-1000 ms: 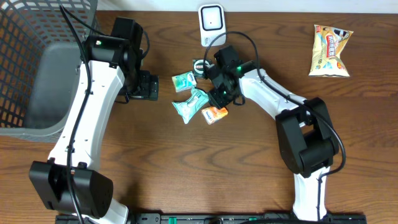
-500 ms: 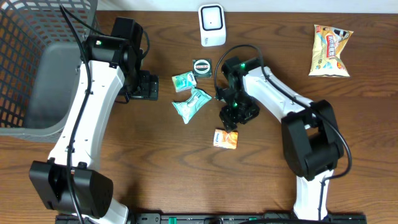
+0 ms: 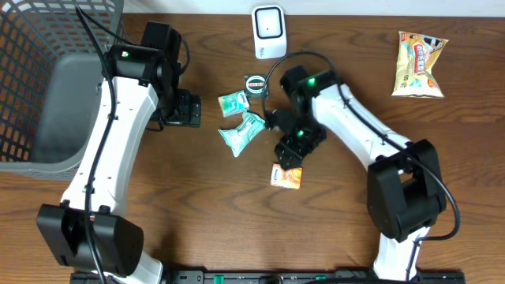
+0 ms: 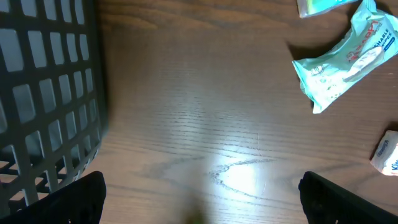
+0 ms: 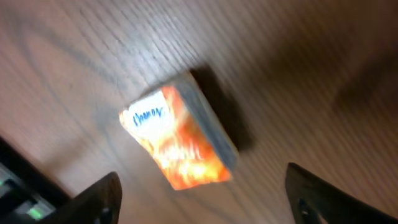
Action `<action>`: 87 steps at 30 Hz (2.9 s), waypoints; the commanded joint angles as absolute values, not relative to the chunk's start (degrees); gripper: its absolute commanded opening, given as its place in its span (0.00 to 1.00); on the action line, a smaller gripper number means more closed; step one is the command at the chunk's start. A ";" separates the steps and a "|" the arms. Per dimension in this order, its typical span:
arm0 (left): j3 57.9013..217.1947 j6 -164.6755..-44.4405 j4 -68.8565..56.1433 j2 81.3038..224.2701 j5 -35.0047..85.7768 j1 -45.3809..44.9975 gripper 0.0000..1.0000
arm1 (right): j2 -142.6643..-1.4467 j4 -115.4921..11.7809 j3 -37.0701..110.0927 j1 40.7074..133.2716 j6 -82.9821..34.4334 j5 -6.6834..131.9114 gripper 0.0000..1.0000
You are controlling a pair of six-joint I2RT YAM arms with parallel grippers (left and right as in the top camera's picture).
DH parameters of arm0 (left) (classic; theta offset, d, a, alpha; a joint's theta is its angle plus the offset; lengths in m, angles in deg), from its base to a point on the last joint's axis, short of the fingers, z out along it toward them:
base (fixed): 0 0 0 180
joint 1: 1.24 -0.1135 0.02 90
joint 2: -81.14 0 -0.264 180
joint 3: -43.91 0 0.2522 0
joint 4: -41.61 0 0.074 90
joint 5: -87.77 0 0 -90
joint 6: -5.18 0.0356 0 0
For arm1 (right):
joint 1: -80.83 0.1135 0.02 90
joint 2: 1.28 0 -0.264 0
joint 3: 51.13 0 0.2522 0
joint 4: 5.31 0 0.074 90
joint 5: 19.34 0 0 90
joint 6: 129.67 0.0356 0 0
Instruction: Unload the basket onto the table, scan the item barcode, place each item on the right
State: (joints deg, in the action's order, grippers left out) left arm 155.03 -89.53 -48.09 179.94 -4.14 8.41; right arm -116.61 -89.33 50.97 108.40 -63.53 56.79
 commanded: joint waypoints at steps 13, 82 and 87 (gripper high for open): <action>154.86 -90.06 -48.11 180.10 -5.06 8.21 0.98 | -116.09 -76.26 37.68 110.39 -65.30 56.13 0.38; 154.86 -90.06 -48.11 180.10 -5.06 8.21 0.98 | -115.71 -55.87 49.31 85.03 -38.68 -18.81 0.01; 154.86 -90.06 -48.11 180.10 -5.06 8.21 0.98 | -115.71 -55.87 49.31 85.06 -38.70 -18.79 0.01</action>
State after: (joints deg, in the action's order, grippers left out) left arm 155.03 -89.53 -48.09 179.94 -4.14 8.41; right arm -116.22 -56.02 48.19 84.81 -38.63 -17.04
